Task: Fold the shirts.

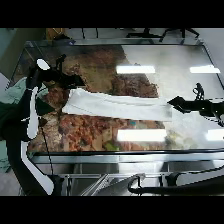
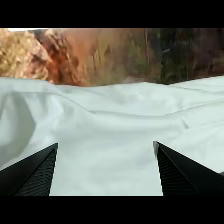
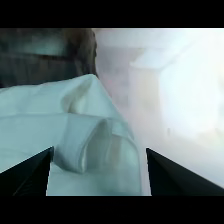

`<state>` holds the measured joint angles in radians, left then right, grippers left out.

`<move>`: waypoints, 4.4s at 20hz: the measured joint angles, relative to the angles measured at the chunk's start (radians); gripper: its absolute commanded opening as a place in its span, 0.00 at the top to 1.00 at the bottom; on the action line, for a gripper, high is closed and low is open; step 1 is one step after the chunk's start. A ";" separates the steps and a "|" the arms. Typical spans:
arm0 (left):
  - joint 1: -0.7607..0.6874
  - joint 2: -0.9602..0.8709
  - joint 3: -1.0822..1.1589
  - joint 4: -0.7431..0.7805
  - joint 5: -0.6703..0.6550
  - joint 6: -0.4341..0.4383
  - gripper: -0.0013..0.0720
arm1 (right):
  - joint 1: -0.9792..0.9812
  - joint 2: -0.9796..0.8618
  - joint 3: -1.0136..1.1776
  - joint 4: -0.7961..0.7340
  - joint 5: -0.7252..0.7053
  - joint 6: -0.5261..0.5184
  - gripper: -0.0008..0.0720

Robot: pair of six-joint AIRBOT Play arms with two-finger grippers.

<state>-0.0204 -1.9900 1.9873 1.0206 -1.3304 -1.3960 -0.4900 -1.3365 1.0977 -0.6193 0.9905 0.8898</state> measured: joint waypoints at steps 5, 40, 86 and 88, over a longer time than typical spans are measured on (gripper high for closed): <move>-0.003 0.031 -0.026 -0.008 -0.025 -0.003 0.08 | 0.021 -0.084 0.002 0.044 0.073 -0.002 0.93; -0.481 -0.059 0.104 -0.393 0.288 -0.033 0.95 | 0.161 0.039 0.652 0.212 0.573 0.270 0.96; 0.219 0.601 -0.119 -0.969 -0.111 0.254 0.95 | 0.496 -0.383 0.653 0.019 0.354 0.215 0.96; 0.200 0.601 -0.119 -0.969 -0.111 0.254 0.95 | 0.449 -0.341 0.653 0.023 0.344 0.233 0.96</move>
<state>0.1791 -1.3891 1.8687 0.0513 -1.4414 -1.1416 -0.0414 -1.6775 1.7512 -0.5964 1.3346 1.1225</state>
